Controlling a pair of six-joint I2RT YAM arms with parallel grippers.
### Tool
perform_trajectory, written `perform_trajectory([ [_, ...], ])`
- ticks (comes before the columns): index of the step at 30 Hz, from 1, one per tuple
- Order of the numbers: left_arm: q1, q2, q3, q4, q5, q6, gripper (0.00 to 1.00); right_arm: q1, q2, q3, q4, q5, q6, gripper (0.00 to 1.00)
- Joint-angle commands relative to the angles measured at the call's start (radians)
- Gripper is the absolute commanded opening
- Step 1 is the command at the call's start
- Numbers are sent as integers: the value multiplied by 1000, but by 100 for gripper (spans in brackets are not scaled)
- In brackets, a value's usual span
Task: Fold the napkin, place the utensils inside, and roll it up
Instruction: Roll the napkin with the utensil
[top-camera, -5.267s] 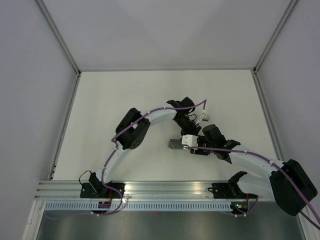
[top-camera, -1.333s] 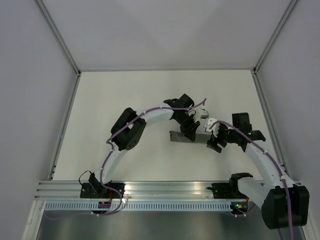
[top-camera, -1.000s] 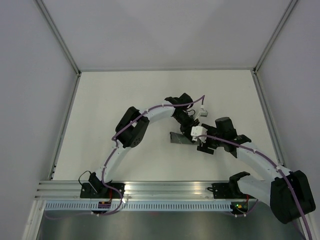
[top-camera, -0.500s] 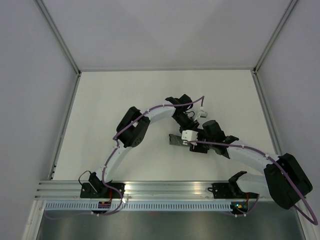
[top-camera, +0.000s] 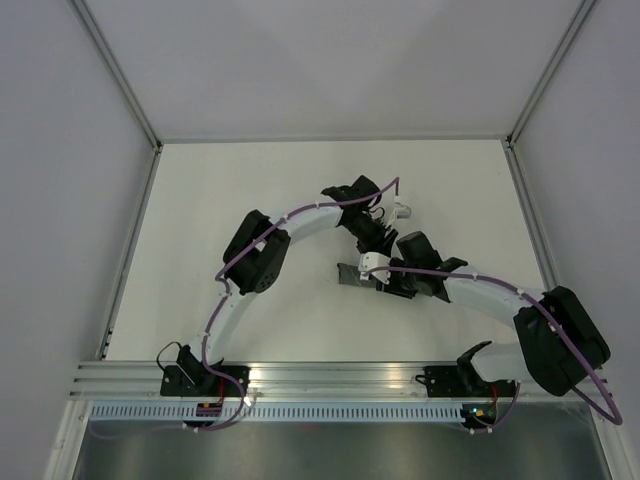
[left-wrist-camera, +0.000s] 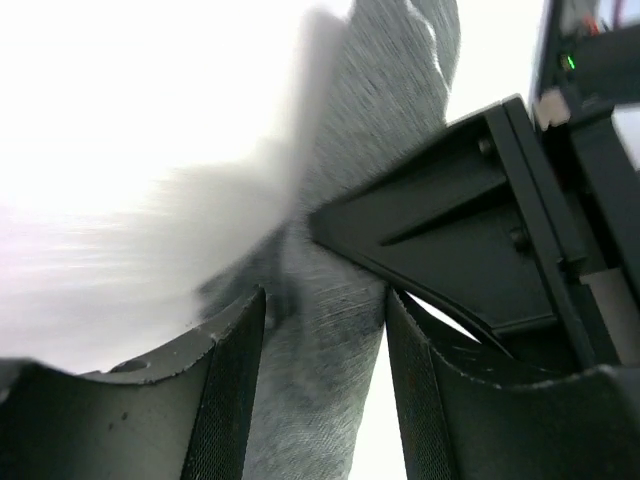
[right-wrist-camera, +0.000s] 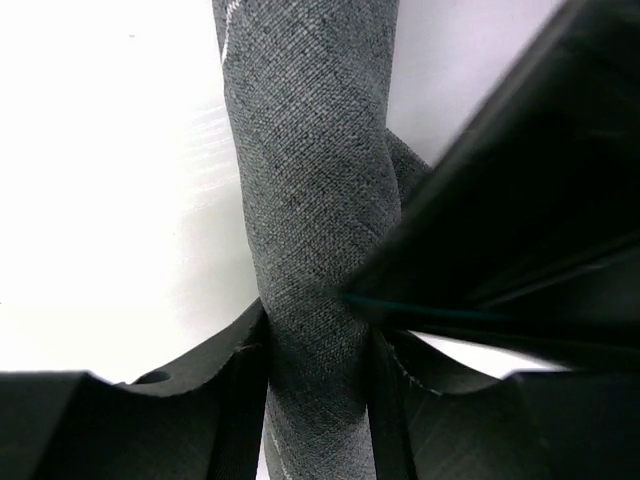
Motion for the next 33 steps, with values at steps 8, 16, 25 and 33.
perform_trajectory([
  [8, 136, -318, -190, 332, -374, -296, 56, -24, 161, 206, -183, -84, 149, 44],
  [16, 166, -540, -449, 443, -678, -598, 57, -101, 319, 329, -245, -197, 248, 44],
  [25, 127, -805, -902, 707, -831, -619, 60, -153, 535, 562, -447, -370, 229, 45],
  [33, 77, -919, -1108, 869, -913, -559, 63, -199, 735, 731, -596, -466, 168, 44],
])
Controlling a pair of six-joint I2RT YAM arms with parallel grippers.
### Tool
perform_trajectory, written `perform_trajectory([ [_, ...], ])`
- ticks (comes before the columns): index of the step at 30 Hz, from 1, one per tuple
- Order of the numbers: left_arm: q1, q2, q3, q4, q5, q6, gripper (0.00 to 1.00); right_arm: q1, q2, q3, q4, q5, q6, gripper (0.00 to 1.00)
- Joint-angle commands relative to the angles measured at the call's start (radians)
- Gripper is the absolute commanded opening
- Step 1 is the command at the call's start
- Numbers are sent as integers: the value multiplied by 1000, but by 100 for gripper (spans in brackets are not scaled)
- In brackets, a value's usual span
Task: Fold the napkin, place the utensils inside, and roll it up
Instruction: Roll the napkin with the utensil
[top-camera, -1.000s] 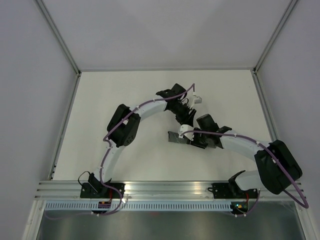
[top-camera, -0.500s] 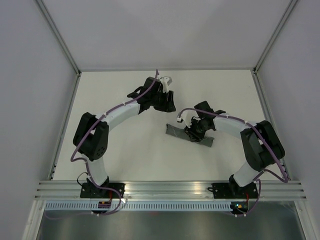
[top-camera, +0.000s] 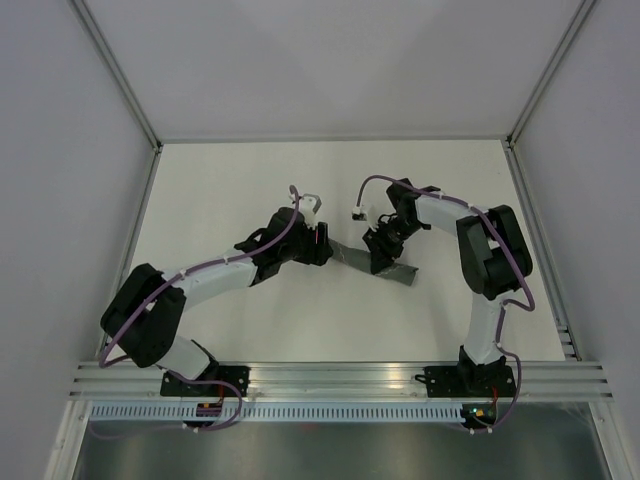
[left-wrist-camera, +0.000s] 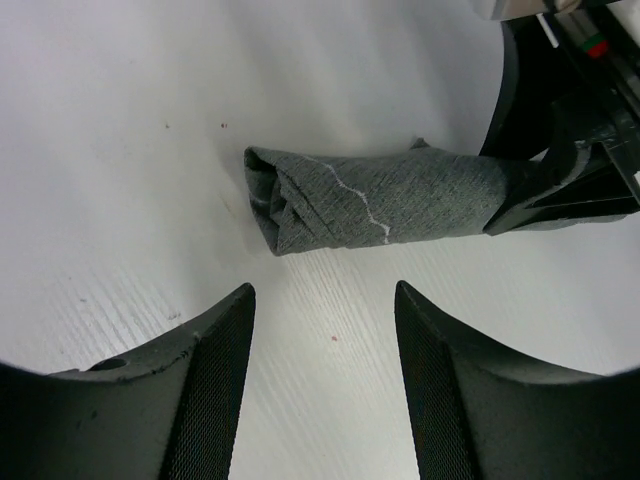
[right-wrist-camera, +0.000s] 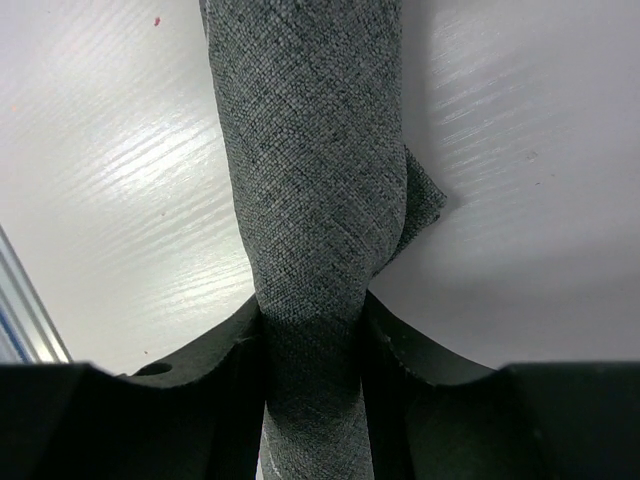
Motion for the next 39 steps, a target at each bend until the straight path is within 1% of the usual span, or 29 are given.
perform_trajectory([
  [1, -14, -12, 1, 111, -52, -6, 63, -5, 94, 20, -45, -29, -30, 45],
  [5, -53, 25, -10, 109, -125, -170, 63, -4, 111, 26, -4, -42, 39, 45],
  [6, -73, 43, -13, 117, -138, -240, 63, -4, 109, 26, 12, -42, 53, 44],
  [8, -99, 63, -21, 160, -187, -308, 63, -4, 114, 23, 30, -40, 86, 45],
  [11, -171, 101, -21, 212, -253, -456, 63, -4, 120, 22, 49, -49, 120, 45],
  [13, -195, 129, -9, 204, -323, -510, 64, -5, 118, 11, 72, -52, 155, 45],
  [17, -226, 175, -4, 226, -375, -635, 66, -4, 117, -9, 101, -62, 197, 45],
  [22, -245, 198, -15, 227, -446, -727, 66, -5, 112, -20, 121, -80, 226, 45],
  [29, -248, 232, -45, 322, -474, -813, 68, -14, 117, -26, 138, -111, 257, 44],
  [34, -248, 259, -31, 301, -475, -876, 68, -24, 120, -29, 148, -123, 269, 44],
  [39, -248, 264, -35, 306, -515, -909, 68, -25, 117, -35, 159, -123, 272, 44],
])
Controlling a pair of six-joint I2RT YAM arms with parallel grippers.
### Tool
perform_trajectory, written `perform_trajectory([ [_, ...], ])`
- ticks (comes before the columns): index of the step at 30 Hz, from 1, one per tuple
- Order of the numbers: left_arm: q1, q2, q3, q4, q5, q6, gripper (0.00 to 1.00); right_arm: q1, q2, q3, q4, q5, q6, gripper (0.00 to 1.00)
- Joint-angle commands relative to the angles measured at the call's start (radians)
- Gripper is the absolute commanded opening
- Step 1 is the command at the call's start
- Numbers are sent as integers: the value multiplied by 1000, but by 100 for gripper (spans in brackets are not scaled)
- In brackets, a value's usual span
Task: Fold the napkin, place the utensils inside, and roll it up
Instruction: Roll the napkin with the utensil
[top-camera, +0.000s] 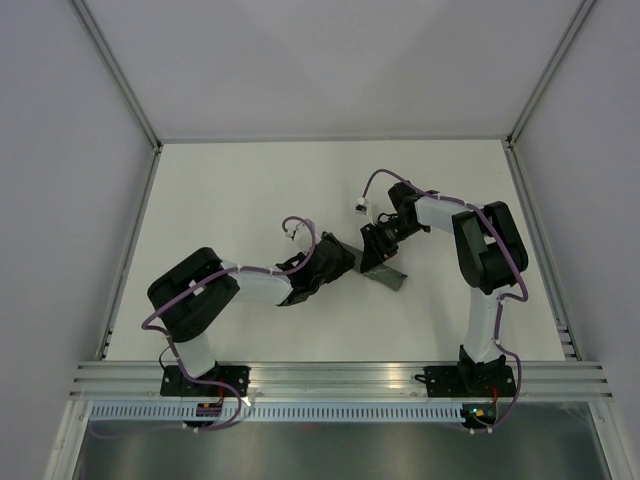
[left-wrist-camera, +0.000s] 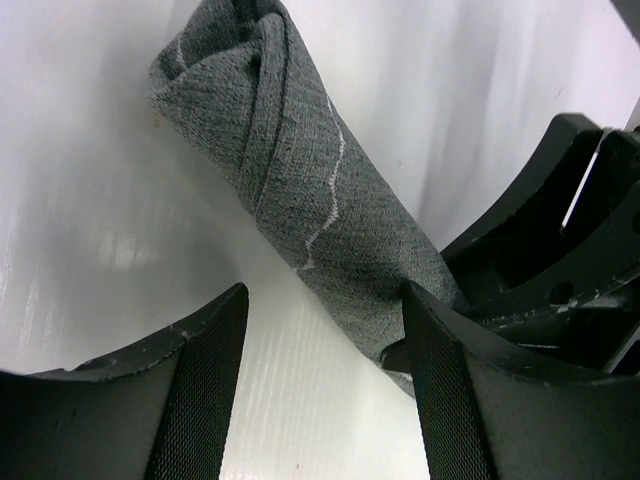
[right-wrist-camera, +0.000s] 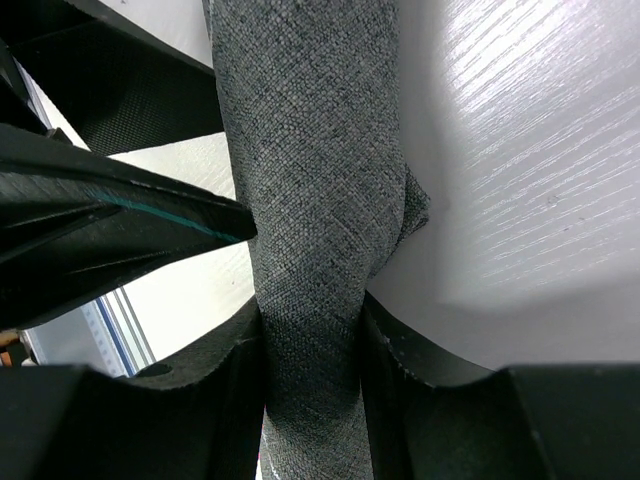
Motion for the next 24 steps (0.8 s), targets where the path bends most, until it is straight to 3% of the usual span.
perform_trajectory([
  [1, -5, 10, 1, 43, -68, -71, 68, 3, 47, -32, 58, 69, -14, 44],
  [16, 5, 94, 101, -20, -86, -84, 67, 0, 41, -27, 58, 47, 1, 44],
  [24, 26, 129, 196, -129, -43, 20, 53, 2, 42, -7, 43, 36, 7, 45],
])
